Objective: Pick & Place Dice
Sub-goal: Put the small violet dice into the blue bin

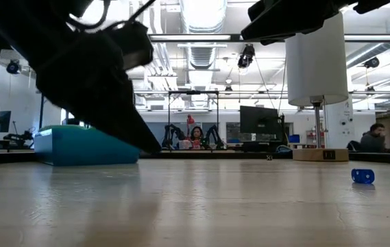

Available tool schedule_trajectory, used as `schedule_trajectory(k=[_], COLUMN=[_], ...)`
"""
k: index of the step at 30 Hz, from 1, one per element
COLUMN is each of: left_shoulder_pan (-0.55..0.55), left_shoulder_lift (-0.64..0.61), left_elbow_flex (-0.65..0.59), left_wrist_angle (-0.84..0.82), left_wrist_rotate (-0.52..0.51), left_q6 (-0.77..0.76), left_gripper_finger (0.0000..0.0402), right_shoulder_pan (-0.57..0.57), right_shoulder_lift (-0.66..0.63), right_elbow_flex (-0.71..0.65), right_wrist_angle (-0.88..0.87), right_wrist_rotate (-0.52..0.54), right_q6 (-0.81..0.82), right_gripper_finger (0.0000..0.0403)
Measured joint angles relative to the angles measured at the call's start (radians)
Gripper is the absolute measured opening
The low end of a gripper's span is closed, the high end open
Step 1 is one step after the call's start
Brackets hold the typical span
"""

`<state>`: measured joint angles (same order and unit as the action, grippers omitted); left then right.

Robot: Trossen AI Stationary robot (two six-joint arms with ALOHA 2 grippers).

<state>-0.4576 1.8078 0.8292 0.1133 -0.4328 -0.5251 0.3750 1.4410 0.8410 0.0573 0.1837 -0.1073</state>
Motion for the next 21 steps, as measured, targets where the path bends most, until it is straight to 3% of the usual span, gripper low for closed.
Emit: schedule_trajectory(k=[21], left_shoulder_pan=[0.037], left_shoulder_lift=[-0.491], left_elbow_flex=[0.001], left_wrist_angle=[-0.579], left_wrist_rotate=[-0.265], left_q6=[-0.112], left_gripper_finger=[0.0056], right_shoulder_pan=[0.000], right_shoulder_lift=[0.000], right_elbow_flex=[0.000], right_wrist_angle=[0.001], right_wrist_rotate=[0.000], right_q6=[0.000], right_gripper_finger=[0.0008])
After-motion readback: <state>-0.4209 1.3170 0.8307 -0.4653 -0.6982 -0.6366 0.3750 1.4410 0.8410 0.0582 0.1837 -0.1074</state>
